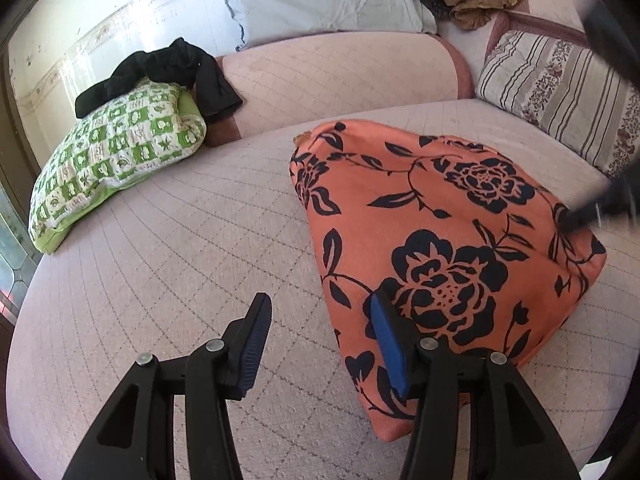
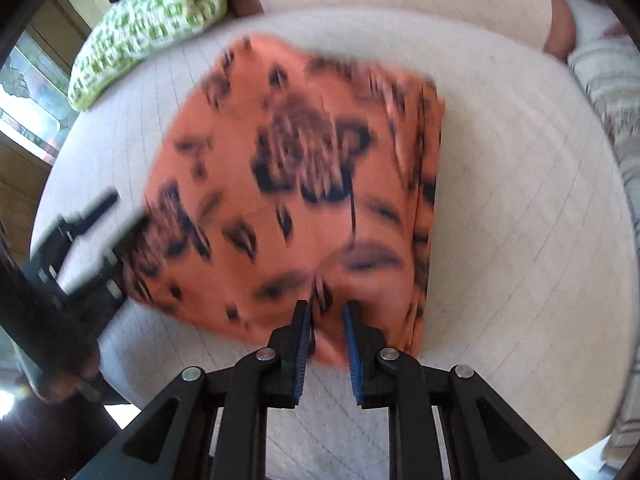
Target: Fold small clothes
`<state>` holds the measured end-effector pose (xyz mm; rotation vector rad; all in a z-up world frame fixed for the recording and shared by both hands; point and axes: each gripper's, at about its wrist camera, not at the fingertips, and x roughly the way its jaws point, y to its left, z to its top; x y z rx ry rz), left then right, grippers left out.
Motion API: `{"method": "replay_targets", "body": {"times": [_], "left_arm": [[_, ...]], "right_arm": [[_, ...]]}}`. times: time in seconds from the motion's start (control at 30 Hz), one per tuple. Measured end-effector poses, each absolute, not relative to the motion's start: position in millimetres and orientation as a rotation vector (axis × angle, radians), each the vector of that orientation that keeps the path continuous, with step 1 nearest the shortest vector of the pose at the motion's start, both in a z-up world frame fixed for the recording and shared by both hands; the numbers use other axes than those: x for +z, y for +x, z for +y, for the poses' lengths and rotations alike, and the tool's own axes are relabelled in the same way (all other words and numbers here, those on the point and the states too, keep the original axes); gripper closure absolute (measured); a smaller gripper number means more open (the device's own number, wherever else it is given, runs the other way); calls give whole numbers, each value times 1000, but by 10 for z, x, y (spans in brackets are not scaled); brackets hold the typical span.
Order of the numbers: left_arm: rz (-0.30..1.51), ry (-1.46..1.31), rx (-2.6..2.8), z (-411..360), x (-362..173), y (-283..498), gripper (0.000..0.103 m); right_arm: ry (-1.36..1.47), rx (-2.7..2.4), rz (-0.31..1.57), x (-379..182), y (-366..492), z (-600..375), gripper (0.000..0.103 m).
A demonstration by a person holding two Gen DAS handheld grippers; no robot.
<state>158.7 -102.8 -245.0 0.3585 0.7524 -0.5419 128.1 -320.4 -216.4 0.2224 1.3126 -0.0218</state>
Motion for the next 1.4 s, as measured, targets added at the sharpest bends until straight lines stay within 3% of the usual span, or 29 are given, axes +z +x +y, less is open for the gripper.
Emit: {"method": "replay_targets", "body": {"times": [0.23,0.43,0.77,1.07,1.4], "left_arm": [[753,351,-540,-1036,-2443,1545,50],[756,354,-542,-1047,-2455,1548,50],[763,350,-548,-1045,-2464,1538,50],[766,337,-557,-1034,-2461,1545,50],[744,355,-532,-1063,-2488,1522,50]], "right_arm": [[296,75,1184,-1872,2129,-3113,83],[339,77,1227,-2287,2924,-2965,83],[393,26,1235,-2699,3518,-2930,83],[526,-21,1128,-2640,3428,-3140,83],[413,9,1044,-2060,2303,-3333,83]]}}
